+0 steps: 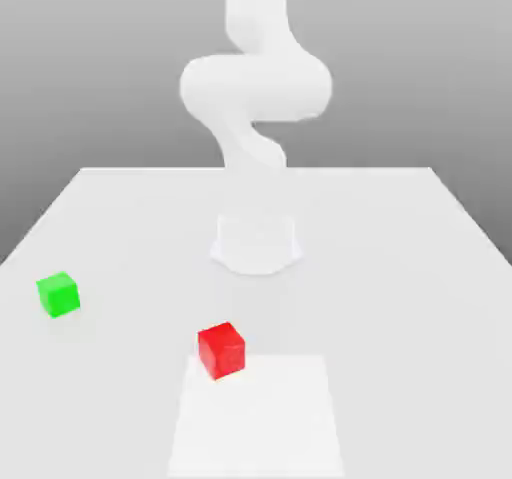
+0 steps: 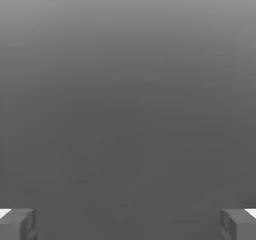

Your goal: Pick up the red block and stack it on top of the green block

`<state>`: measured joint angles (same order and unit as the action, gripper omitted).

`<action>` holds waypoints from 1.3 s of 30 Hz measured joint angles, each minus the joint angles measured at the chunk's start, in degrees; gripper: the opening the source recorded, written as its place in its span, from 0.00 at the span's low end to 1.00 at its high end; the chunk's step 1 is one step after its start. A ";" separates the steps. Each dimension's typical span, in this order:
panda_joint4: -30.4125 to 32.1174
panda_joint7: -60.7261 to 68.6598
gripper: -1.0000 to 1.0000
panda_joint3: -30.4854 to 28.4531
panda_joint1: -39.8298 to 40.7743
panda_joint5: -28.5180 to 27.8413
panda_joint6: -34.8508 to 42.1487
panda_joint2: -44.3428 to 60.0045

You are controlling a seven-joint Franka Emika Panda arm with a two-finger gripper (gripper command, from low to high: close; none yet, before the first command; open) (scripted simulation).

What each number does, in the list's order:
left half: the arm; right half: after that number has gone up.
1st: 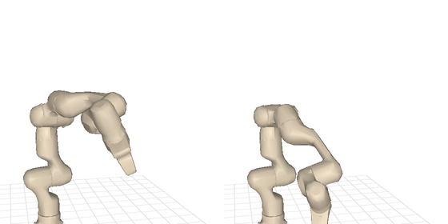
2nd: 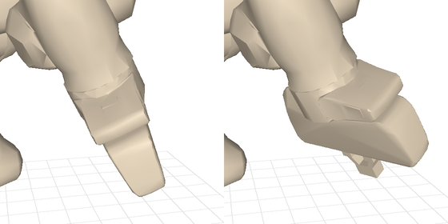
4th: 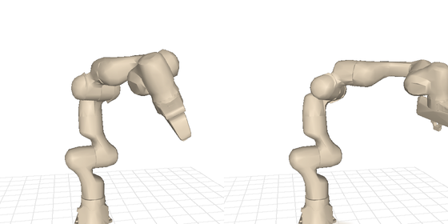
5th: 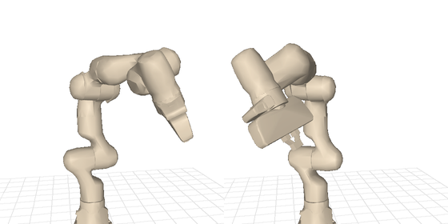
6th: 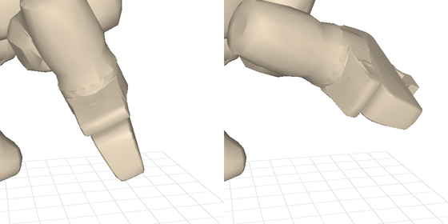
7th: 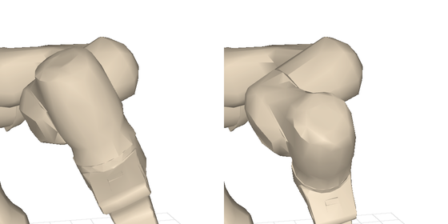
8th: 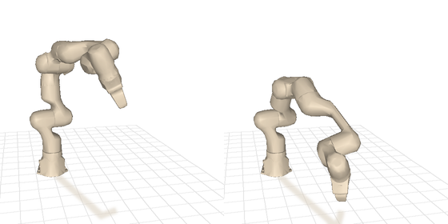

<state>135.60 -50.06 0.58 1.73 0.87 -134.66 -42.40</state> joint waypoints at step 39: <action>33.36 -47.02 0.00 3.90 11.55 -1.27 -34.67 42.68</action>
<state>168.95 -97.08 4.48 13.29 -0.40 -169.33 0.28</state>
